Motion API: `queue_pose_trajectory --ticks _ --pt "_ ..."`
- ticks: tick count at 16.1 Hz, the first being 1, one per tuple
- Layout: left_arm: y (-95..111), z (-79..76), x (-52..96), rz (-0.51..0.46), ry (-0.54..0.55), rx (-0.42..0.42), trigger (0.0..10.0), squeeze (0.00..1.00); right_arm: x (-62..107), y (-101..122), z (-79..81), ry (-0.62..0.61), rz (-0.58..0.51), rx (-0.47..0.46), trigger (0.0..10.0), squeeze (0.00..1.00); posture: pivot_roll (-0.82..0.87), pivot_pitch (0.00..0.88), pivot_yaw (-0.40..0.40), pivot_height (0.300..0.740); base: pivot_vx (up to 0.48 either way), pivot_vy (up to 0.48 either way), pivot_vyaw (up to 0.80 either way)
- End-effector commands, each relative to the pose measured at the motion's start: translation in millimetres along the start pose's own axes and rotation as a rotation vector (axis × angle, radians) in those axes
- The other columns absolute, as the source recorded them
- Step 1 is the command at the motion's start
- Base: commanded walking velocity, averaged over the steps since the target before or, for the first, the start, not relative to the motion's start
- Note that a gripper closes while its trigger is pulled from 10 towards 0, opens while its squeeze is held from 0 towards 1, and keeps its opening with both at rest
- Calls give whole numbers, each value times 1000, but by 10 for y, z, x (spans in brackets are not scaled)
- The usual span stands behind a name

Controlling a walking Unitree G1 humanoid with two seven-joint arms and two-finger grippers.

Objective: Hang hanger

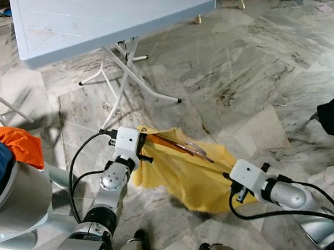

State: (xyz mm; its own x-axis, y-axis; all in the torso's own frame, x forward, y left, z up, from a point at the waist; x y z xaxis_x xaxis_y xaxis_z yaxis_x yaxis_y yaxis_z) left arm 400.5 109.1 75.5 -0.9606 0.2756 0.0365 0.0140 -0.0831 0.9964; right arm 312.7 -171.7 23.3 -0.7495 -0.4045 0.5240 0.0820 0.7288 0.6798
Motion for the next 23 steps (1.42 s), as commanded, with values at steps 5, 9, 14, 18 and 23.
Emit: queue_pose_trajectory --ticks 5,9,14,18,23 --pt "107 1332 345 -24 488 70 0 0 612 -1143 -139 -61 399 -130 10000 0 -109 211 -14 740 0 0 0" --pt "142 1477 385 -20 532 66 0 0 1171 -1551 -476 -155 539 -151 10000 0 -109 211 -14 740 0 0 0" --pt "131 1343 326 -24 504 74 0 0 1057 -1446 -500 -219 482 -245 10000 0 -120 208 -8 740 0 0 0" --pt "129 1333 322 -24 504 74 0 0 1002 -1402 -474 -215 459 -260 10000 0 -117 207 -9 740 0 0 0" --pt "129 1333 322 -24 504 74 0 0 1002 -1402 -474 -215 459 -260 10000 0 -117 207 -9 740 0 0 0"
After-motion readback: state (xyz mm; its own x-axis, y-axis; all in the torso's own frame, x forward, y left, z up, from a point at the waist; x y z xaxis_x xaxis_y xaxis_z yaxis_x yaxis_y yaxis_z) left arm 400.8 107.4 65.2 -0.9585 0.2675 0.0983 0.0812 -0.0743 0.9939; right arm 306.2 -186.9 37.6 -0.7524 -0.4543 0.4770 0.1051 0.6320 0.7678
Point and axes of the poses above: a point about 5 cm out from each wrist's last joint towards the gripper, its own x axis pointing back from the gripper into the wrist, its own y axis along the axis of the wrist's last joint, z = x × y, the point moved 6 cm from there along -x, pointing out of the wrist towards the gripper, and after that the axes turned 3 degrees about x, right-handed, at the moved point
